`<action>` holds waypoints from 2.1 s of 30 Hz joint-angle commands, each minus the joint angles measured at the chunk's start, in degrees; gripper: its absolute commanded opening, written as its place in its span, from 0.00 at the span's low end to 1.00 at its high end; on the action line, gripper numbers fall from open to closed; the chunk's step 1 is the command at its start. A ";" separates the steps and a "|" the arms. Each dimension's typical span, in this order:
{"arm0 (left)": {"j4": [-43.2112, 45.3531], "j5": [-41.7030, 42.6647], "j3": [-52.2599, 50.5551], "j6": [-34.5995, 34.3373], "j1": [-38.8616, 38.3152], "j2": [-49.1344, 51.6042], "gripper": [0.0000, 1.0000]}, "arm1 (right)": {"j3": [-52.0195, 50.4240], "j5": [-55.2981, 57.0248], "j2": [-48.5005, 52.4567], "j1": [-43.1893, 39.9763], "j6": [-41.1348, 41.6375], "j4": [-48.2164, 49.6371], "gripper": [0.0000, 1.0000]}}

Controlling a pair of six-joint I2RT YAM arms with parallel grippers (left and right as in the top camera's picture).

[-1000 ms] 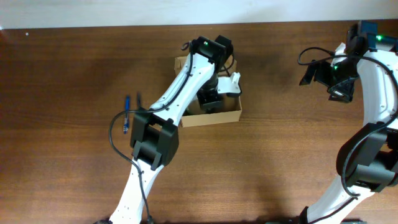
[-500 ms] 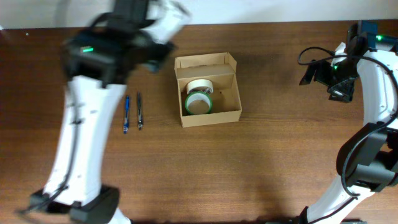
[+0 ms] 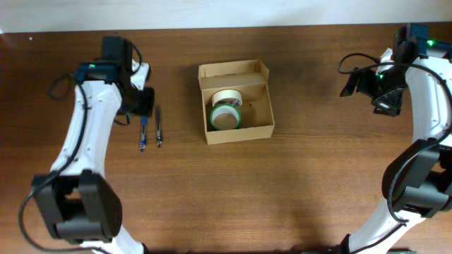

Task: Pack container
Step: 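Lower the left gripper onto the blue pen and grasp it, then carry the blue pen into the box and release it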

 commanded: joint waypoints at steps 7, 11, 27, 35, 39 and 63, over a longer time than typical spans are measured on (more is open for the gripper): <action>3.43 -3.43 -2.64 1.95 1.55 10.40 0.41 | -0.15 -0.44 0.26 -0.33 -0.15 0.17 0.99; 5.49 -3.50 -2.64 1.95 2.21 13.05 0.42 | -0.15 -0.44 0.26 -0.33 -0.15 0.15 0.99; 9.29 -1.88 -2.64 1.49 4.87 19.69 0.42 | -0.15 -0.44 0.26 -0.33 -0.15 0.17 0.99; 9.57 -1.90 -2.69 1.53 4.87 21.49 0.17 | -0.15 -0.46 0.26 -0.33 -0.15 0.17 0.99; 9.79 -1.92 -2.69 4.11 4.87 21.51 0.02 | -0.15 -0.44 0.26 -0.33 -0.15 0.17 0.99; -26.25 6.91 69.53 31.12 -8.72 21.35 0.02 | -0.15 -0.46 0.26 -0.33 -0.15 0.17 0.99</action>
